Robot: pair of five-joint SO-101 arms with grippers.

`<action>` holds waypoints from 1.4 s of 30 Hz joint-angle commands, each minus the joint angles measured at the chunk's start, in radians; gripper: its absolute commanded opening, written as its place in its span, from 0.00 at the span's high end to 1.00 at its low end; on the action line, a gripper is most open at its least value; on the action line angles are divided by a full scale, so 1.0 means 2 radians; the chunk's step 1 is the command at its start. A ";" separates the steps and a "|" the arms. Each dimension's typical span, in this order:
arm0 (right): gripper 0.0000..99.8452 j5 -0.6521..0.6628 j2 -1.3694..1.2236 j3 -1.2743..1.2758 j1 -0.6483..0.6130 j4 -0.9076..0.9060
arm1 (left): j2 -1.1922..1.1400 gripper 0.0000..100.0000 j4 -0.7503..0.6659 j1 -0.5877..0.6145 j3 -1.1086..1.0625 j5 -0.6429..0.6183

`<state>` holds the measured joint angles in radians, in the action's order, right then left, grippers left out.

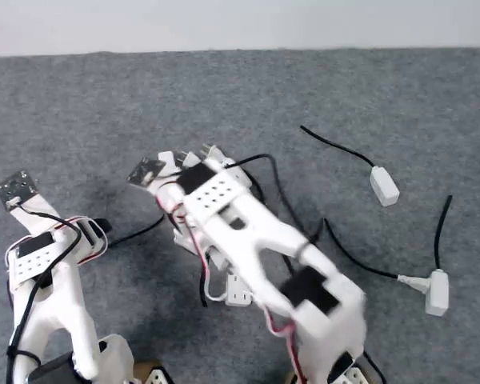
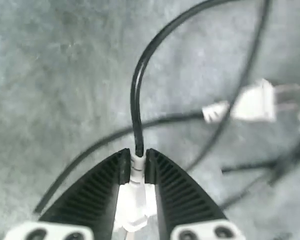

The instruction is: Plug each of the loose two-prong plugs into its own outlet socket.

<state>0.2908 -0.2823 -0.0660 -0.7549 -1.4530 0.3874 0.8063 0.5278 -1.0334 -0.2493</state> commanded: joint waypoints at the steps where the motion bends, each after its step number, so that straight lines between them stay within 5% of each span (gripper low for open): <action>1: 0.99 -0.005 0.144 0.021 0.020 -0.011 | -0.002 0.70 -0.013 -0.021 0.018 0.002; 7: 0.99 -0.006 0.332 0.037 0.029 -0.066 | -0.002 0.83 -0.012 -0.081 -0.016 0.129; 11: 0.99 -0.029 0.414 0.038 0.022 -0.076 | -0.002 1.00 0.008 -0.125 -0.015 0.154; 19: 0.99 -0.034 0.425 0.126 -0.041 -0.013 | 0.003 0.99 0.055 -0.220 -0.024 0.299; 30: 0.99 -0.033 0.424 0.266 -0.043 0.140 | 0.017 0.99 0.085 -0.224 -0.026 0.364; 42: 0.99 -0.033 0.363 0.269 -0.015 0.182 | 0.371 0.99 0.112 -0.266 -0.215 0.398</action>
<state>0.2340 0.4833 0.5186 -0.7963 -1.1078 0.9060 0.9935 0.0153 -1.4139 0.5347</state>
